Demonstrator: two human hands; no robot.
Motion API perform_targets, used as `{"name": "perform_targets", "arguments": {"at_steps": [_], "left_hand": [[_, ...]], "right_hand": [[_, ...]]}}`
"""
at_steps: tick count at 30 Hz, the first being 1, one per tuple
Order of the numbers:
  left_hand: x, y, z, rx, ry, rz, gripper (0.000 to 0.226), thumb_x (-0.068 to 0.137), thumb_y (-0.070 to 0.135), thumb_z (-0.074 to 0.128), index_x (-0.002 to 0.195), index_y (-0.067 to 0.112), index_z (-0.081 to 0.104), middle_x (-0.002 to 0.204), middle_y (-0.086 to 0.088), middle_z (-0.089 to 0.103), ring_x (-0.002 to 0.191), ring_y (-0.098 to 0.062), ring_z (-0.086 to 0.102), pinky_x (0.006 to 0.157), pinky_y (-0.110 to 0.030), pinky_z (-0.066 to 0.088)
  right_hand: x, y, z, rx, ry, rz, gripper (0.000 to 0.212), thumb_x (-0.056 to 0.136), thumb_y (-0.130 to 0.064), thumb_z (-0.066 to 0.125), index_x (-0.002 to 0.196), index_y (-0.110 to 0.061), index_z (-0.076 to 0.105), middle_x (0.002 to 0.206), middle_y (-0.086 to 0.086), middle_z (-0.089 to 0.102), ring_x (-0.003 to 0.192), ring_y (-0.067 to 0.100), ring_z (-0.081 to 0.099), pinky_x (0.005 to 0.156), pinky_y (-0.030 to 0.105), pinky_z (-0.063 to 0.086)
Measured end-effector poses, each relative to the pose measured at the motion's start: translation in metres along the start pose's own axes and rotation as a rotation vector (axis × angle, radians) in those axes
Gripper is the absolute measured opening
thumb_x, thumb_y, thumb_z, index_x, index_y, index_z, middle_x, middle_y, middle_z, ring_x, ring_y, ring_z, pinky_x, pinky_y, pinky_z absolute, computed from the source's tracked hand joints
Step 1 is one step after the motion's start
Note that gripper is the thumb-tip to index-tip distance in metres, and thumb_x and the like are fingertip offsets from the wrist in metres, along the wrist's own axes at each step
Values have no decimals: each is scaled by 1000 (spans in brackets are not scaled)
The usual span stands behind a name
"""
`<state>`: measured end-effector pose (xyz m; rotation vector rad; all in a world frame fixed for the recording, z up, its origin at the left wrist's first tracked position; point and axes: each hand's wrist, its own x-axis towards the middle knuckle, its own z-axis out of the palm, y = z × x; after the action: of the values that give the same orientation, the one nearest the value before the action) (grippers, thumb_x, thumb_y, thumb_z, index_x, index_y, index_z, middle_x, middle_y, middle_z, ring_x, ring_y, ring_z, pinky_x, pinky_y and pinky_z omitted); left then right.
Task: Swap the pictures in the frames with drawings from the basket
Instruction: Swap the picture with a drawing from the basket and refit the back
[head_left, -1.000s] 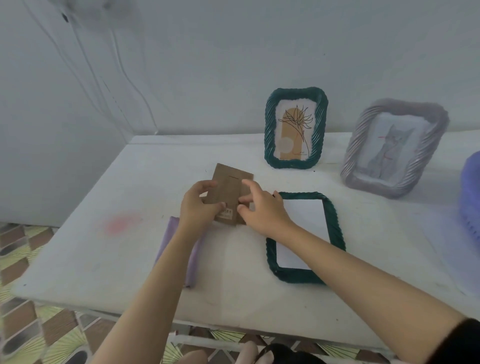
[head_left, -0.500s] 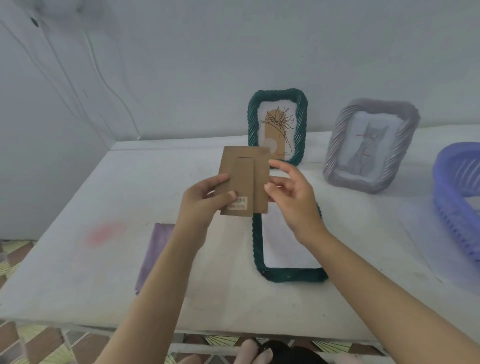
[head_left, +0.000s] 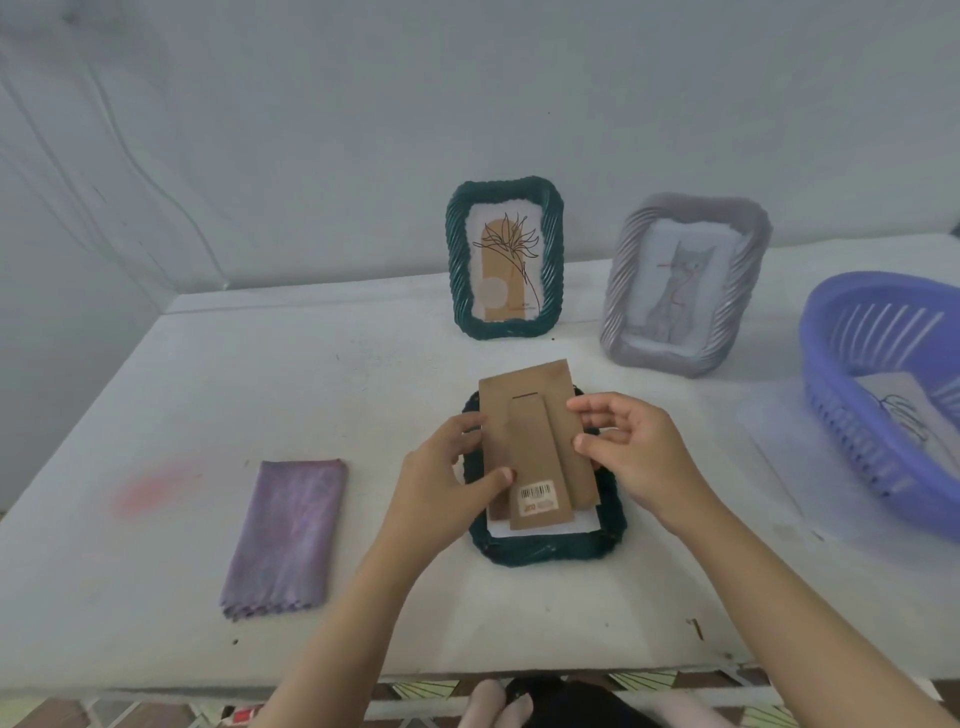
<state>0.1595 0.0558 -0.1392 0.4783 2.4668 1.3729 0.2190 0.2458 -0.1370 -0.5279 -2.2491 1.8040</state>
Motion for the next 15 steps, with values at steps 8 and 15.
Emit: {"name": "perform_targets", "arguments": {"at_steps": [8,15], "left_hand": [[-1,-17,-5,-38,-8,99,56,76,9,70,116,42,50,119,25,56,114,12,49,97,-9,36],[-8,-26,-13,67,-246,91,91,60,24,83,128,55,32,140,28,33,137,7,20,114,-25,21]], "right_hand": [[-4,8,0,1,-31,38,34,79,1,65,99,-26,63,94,-1,66,82,24,66,74,25,55],[-7,14,-2,-4,-33,48,37,77,2,66,93,-32,63,91,-2,67,81,28,67,76,33,56]]}}
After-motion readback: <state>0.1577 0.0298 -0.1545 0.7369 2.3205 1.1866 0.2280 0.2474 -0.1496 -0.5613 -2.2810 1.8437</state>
